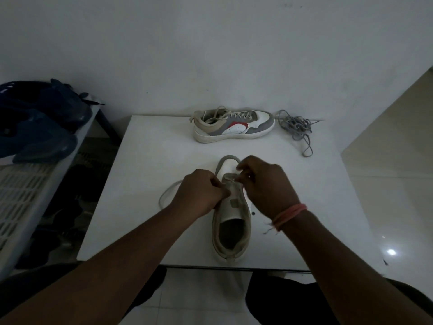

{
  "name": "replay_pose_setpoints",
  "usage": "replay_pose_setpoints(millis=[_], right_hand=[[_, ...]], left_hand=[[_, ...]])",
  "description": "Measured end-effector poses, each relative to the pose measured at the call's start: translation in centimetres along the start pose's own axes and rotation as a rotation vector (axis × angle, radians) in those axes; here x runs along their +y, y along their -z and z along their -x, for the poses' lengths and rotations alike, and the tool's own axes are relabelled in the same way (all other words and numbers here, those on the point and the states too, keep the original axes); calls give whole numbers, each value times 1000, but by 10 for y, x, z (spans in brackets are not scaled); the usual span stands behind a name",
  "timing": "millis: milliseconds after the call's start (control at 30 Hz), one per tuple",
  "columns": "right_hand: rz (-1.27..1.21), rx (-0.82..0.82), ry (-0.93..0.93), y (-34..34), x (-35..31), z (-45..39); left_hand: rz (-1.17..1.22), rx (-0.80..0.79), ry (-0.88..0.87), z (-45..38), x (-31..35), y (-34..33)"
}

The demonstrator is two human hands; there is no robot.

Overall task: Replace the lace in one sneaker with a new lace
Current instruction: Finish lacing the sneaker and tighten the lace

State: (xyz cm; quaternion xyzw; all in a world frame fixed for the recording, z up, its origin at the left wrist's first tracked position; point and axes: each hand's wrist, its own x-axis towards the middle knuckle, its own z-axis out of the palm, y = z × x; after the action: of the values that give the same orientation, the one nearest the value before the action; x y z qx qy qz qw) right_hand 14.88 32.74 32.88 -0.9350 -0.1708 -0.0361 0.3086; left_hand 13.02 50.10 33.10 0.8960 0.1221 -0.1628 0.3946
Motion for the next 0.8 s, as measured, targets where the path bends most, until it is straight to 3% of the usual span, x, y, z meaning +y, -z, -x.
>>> replay_pose_setpoints(millis=[133, 367, 567, 800], right_hand=[[24, -115, -42, -12, -8, 4], [-8, -110, -166, -32, -15, 9], [90, -183, -134, -31, -24, 7], [-13, -24, -236, -32, -22, 12]], left_hand=[[71, 18, 4, -2, -4, 3], [339, -81, 102, 0, -2, 9], [410, -125, 140, 3, 2, 11], [333, -64, 108, -2, -7, 3]])
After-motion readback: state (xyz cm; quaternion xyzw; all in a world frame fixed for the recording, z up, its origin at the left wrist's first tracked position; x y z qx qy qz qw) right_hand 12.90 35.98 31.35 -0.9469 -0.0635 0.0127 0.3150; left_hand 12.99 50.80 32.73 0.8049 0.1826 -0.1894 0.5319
